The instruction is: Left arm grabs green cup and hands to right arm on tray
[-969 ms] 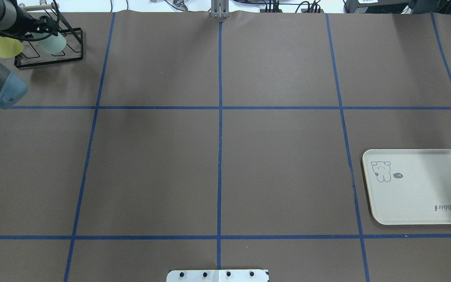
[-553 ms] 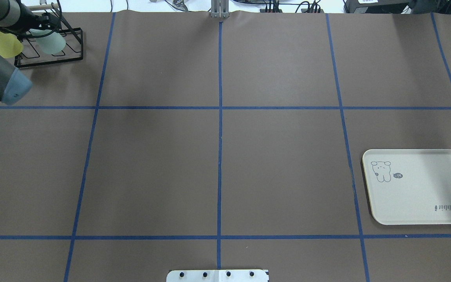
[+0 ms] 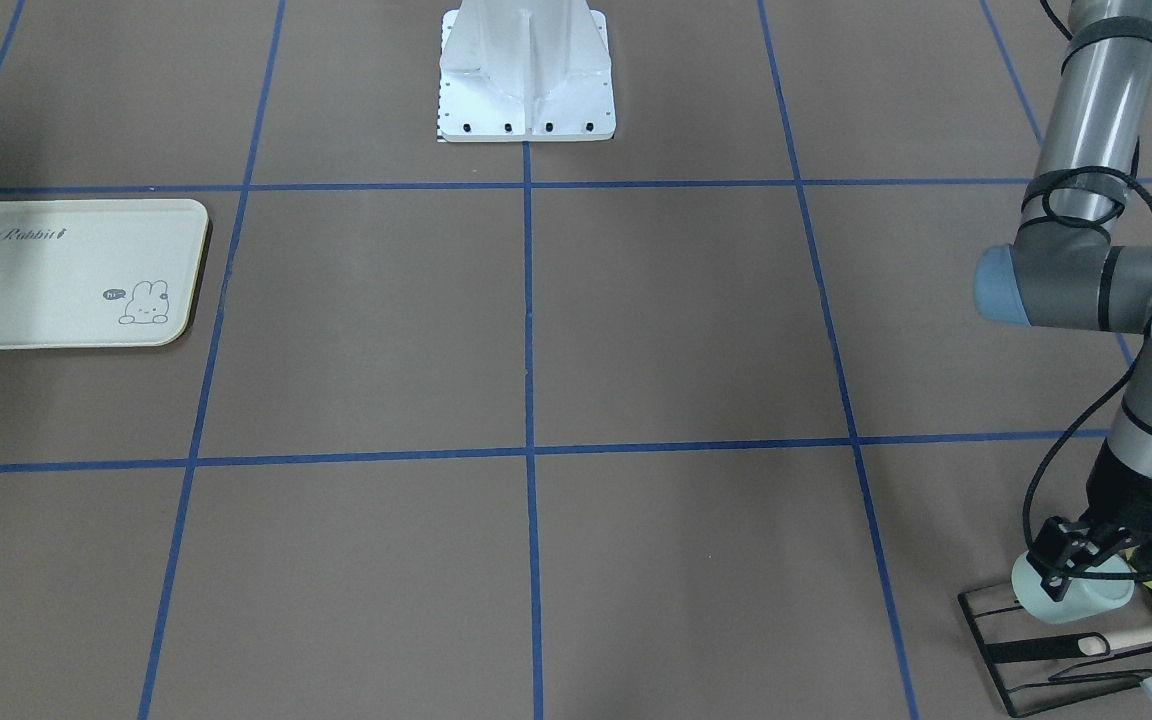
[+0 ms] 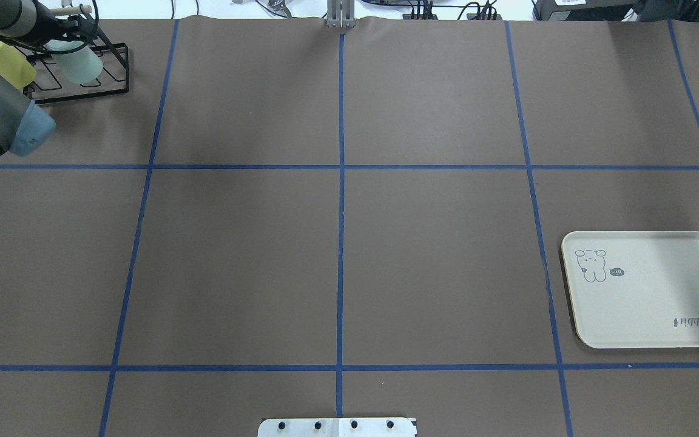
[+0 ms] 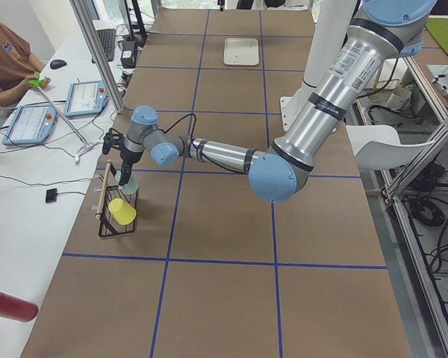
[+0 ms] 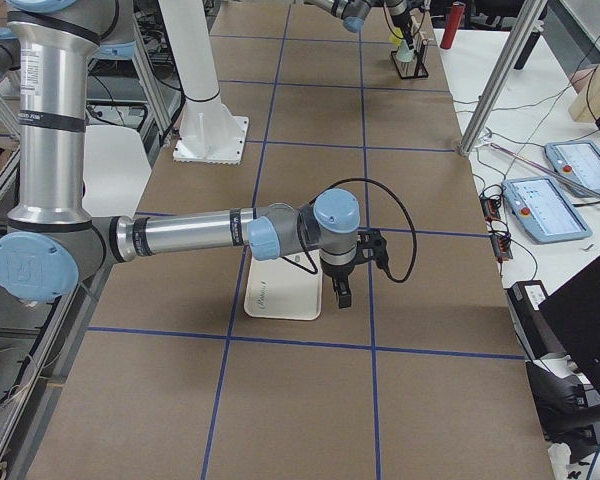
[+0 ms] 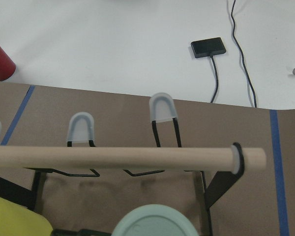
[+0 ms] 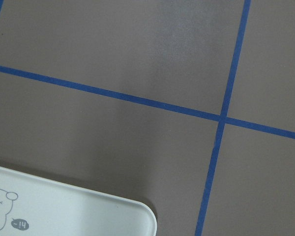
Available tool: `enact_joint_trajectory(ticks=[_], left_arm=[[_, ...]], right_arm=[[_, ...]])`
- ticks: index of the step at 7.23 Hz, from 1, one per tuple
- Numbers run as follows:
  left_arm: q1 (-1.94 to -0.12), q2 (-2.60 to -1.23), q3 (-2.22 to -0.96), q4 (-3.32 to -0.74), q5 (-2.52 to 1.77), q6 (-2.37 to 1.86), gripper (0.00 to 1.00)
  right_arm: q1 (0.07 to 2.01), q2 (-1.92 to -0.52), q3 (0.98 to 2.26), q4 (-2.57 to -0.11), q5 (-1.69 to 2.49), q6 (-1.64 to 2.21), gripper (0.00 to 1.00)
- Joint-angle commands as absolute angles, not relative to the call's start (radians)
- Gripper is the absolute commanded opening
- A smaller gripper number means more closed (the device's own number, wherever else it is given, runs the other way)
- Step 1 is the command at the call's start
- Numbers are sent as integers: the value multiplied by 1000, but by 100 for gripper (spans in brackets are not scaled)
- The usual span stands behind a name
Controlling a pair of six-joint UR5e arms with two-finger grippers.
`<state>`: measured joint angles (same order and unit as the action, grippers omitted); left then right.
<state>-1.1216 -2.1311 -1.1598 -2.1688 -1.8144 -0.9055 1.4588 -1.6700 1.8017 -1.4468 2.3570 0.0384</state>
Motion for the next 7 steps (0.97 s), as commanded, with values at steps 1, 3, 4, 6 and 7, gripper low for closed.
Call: enact_joint_trajectory(ticks=[1, 3, 4, 6, 7], left_arm=[[-1121, -2135, -1154, -2169, -1815, -905, 96], [-1118, -2137, -1141, -2169, -1815, -905, 94], [-1118, -2138, -1141, -2169, -1816, -907, 90], [-1120, -2140, -1144, -2169, -1816, -907, 25], [-1126, -2147, -1149, -2169, -1821, -904, 0]], right_arm=[[1459, -1671, 1802, -1447, 2356, 38, 100], [1459, -1671, 1802, -1447, 2356, 40, 100], [1459, -1671, 1801, -1448, 2356, 40, 100], [1459, -1671, 1802, -1447, 2356, 40, 100], [1459, -1671, 1801, -1448, 2355, 40, 100]])
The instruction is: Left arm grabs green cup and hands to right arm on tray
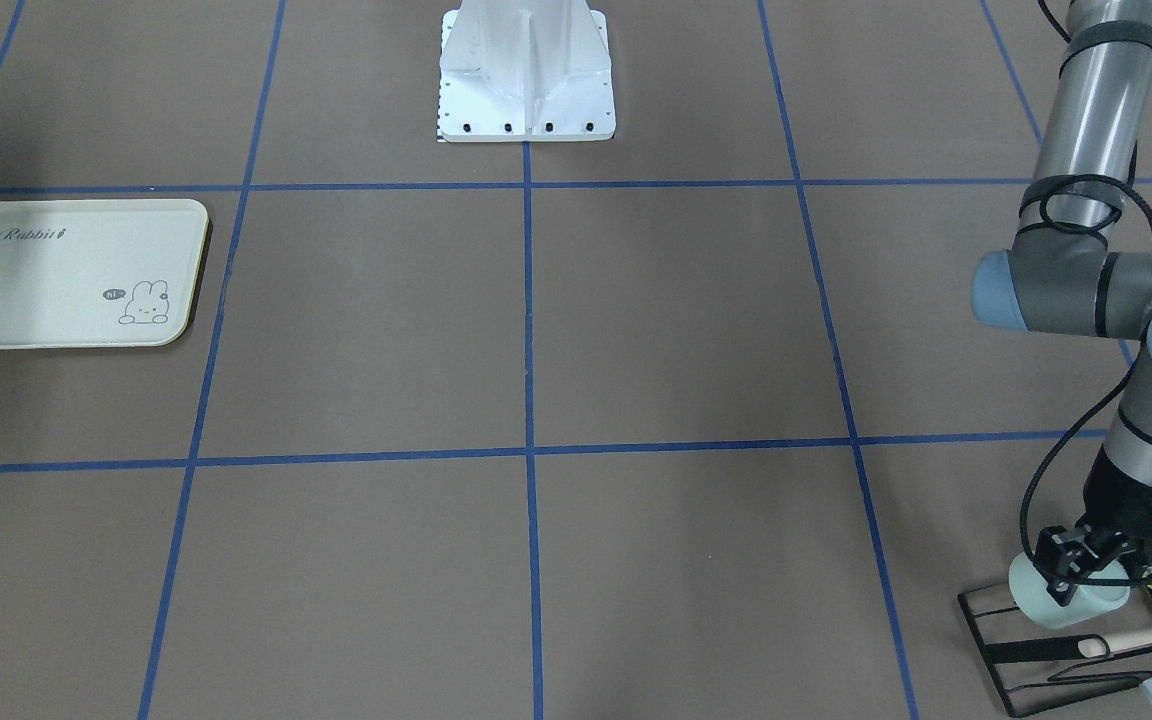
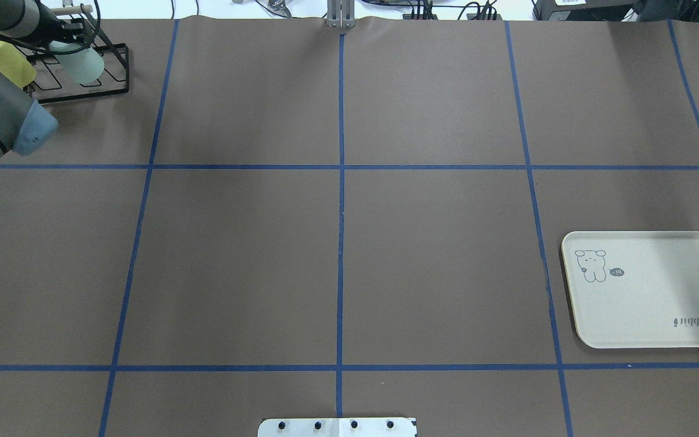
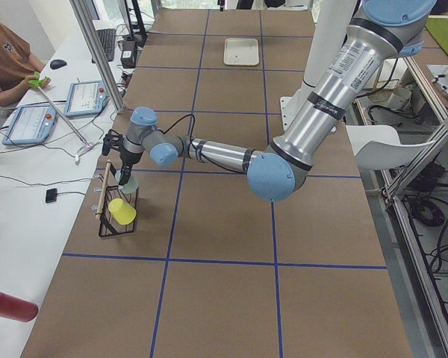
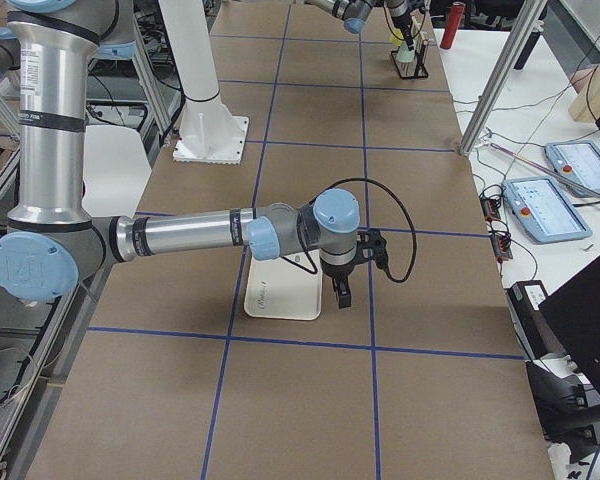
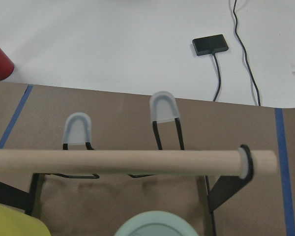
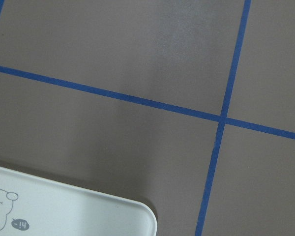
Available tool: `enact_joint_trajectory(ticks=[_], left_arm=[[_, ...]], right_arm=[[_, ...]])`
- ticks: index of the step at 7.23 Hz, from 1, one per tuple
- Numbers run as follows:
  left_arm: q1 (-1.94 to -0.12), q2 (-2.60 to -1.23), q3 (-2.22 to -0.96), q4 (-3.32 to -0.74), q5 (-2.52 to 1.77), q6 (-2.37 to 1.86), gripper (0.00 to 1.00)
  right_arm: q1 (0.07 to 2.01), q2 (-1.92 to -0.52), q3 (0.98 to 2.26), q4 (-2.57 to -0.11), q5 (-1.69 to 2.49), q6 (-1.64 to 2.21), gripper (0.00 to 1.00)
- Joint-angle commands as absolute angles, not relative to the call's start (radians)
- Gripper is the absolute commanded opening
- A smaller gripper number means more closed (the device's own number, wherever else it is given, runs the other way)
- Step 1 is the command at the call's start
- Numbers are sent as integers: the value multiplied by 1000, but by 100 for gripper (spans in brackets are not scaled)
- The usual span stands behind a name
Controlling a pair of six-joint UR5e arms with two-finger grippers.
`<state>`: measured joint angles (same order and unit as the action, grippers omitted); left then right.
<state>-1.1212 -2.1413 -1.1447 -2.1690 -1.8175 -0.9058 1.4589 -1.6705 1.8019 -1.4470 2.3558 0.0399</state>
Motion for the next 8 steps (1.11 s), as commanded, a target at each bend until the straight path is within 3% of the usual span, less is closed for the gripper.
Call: enact_joint_trajectory(ticks=[1, 4, 8], left_arm=[[-1129, -2148, -1176, -2155, -1828, -904, 0], [-1233, -2036, -1390, -2109, -1957, -893, 0], [-1263, -2016, -1783, -1704, -2006, -905, 0]], right_arm=[[1459, -1671, 1802, -1447, 2355, 40, 100], [1459, -1667, 1804, -1447, 2353, 41, 100], [1442, -1645, 1805, -1447, 2356, 44, 100]])
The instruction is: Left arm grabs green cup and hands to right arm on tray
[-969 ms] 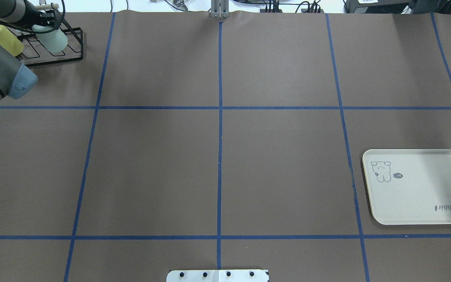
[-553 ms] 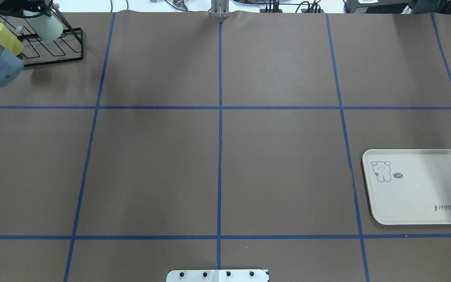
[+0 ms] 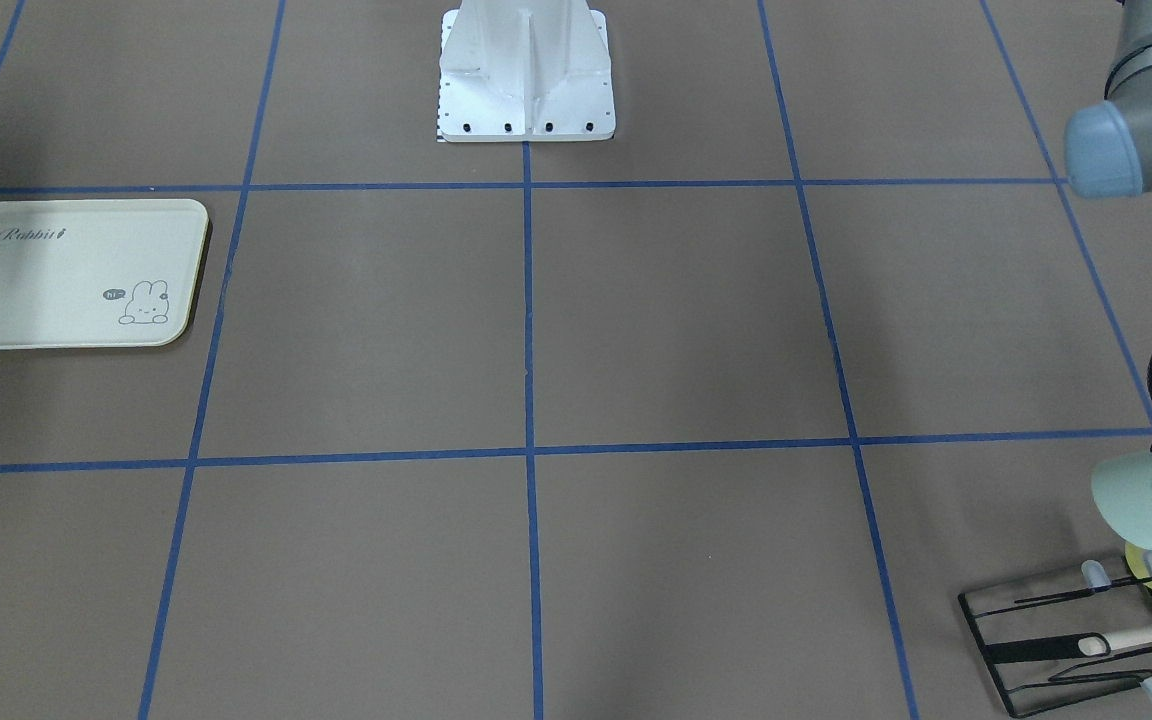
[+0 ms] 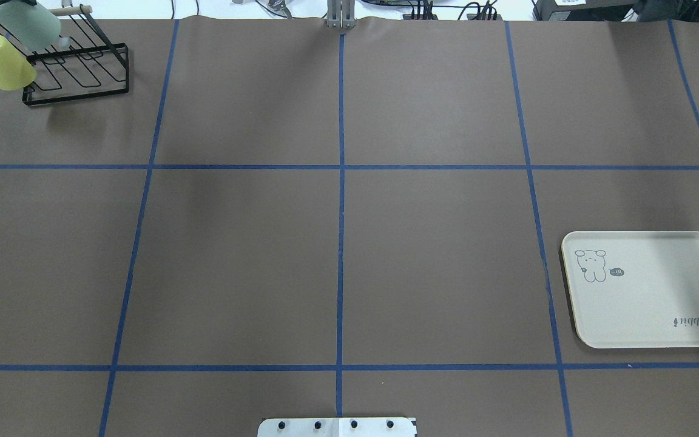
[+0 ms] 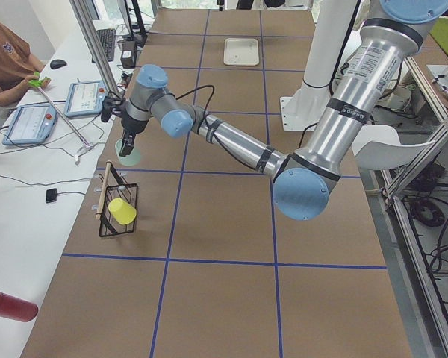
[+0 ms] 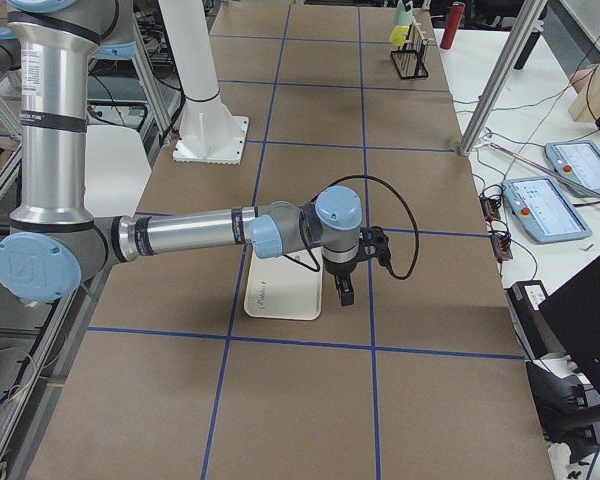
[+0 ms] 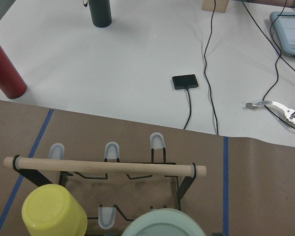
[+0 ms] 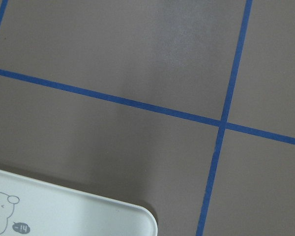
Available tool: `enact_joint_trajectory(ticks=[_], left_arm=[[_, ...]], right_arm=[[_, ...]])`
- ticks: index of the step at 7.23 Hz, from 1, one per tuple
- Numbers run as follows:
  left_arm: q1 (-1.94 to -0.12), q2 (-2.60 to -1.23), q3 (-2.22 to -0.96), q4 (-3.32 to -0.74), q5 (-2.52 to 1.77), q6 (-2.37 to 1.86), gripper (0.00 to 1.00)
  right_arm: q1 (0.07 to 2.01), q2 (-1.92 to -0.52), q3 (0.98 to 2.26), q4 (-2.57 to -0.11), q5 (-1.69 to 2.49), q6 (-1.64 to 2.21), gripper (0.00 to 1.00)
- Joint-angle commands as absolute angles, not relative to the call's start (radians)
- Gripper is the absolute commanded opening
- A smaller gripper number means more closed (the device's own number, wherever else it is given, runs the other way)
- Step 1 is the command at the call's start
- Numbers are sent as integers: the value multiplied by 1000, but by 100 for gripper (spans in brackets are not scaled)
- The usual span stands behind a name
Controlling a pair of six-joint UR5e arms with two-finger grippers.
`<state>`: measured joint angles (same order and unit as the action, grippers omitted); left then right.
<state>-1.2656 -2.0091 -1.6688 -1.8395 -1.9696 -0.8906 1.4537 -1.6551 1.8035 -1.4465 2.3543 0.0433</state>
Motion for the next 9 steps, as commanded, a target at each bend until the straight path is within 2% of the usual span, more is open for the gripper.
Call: enact_joint_trajectory(ticks=[1, 3, 5, 6, 9], left_arm=[[-1262, -2017, -1839, -1653, -2136, -954, 0], [-1243, -2069, -1876, -1667, -2346, -1175, 0], [-1124, -2106, -1926, -1733, -2414, -1438, 0], [-1056, -2106, -1922, -1870, -2413, -1603, 0], [-1028, -2108, -1870, -2197, -2402, -1928, 0]], right_arm=[[1431, -1623, 1807, -1447, 2358, 52, 100], [1352, -1601, 1802, -1271, 2355, 194, 100], [1266, -1563, 1799, -992, 2349, 581, 100], [1231, -1511, 1804, -926, 2353, 780, 100], [1166, -1441, 1807, -662, 2413, 1218, 100]])
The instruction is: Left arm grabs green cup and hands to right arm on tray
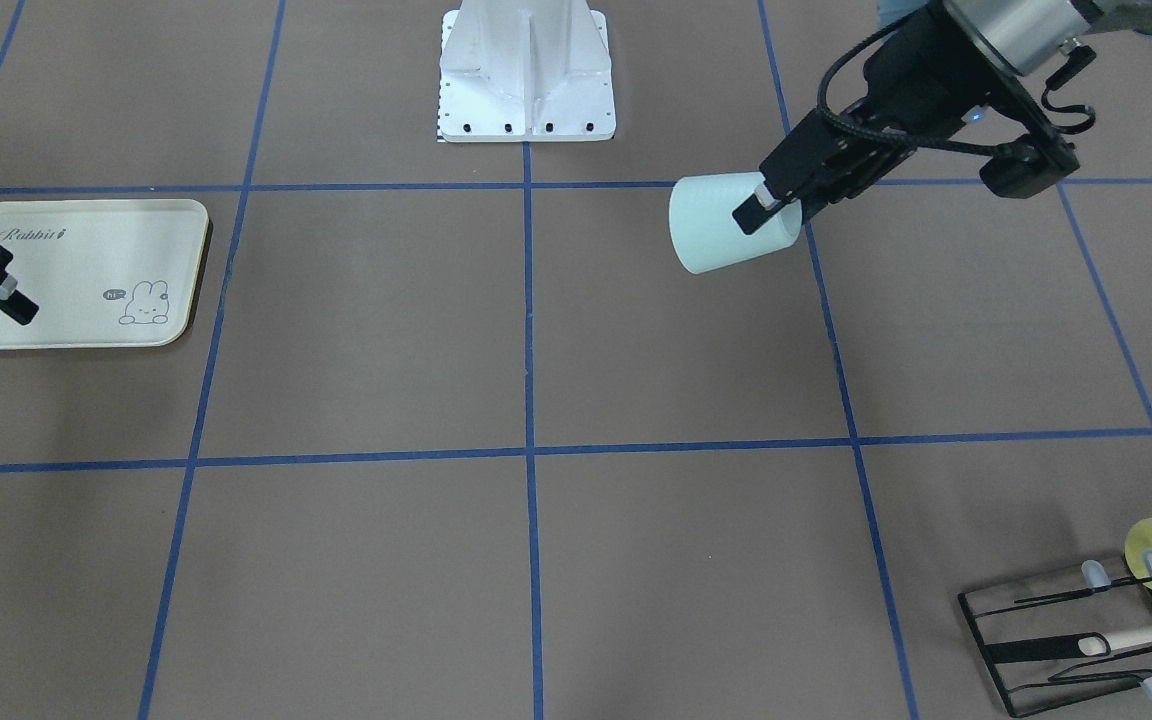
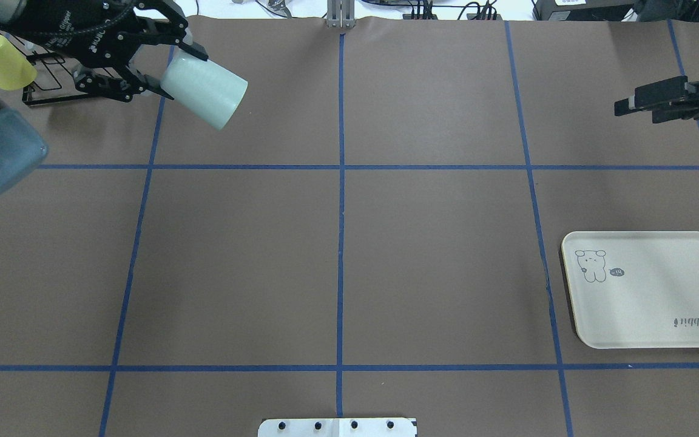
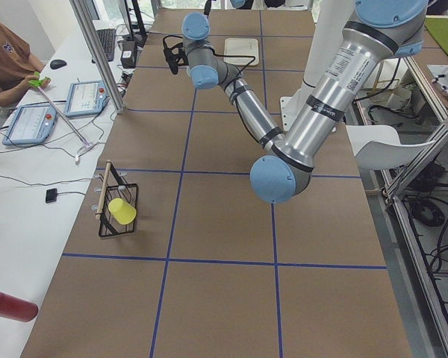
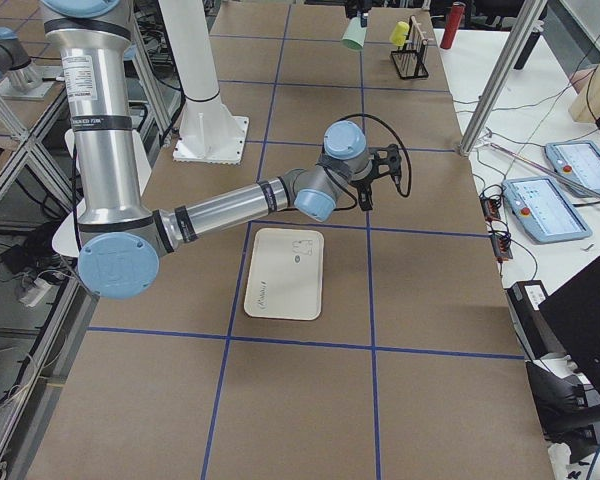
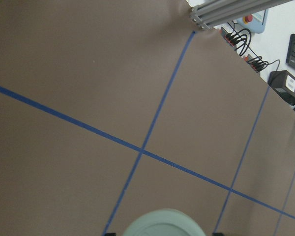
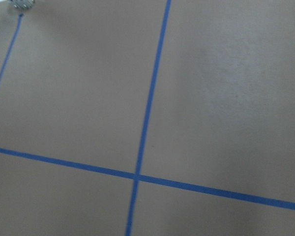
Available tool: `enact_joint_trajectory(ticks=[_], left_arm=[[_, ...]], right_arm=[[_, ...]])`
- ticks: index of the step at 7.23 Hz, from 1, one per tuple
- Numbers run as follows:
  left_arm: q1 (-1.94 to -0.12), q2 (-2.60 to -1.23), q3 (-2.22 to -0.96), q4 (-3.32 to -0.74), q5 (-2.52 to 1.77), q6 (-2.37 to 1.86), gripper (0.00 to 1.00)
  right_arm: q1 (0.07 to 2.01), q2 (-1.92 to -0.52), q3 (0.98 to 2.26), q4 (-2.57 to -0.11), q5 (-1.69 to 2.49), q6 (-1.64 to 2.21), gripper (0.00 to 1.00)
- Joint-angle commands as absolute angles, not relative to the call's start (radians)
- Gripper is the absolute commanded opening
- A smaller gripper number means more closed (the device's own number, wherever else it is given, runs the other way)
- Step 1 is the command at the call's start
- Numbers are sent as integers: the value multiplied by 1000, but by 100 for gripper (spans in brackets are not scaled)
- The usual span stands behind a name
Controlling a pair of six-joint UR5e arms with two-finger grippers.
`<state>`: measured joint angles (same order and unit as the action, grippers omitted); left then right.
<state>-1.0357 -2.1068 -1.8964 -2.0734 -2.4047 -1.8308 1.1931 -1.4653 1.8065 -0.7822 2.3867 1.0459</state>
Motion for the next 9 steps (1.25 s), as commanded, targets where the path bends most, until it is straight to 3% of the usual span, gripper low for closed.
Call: enact_joint_trajectory(ticks=[1, 5, 9], left_arm=[[-1028, -2108, -1859, -2233, -2401, -1953, 0], [-944, -2141, -1830, -2607, -2204, -2433, 0], [-810, -2144, -1844, -2796, -2065, -2673, 0]], right_arm=[[1142, -1402, 1809, -599, 2431, 1350, 100], [1003, -1197, 1812, -353, 2408, 1848, 98], [792, -1164, 1813, -80, 2099, 2098, 94]])
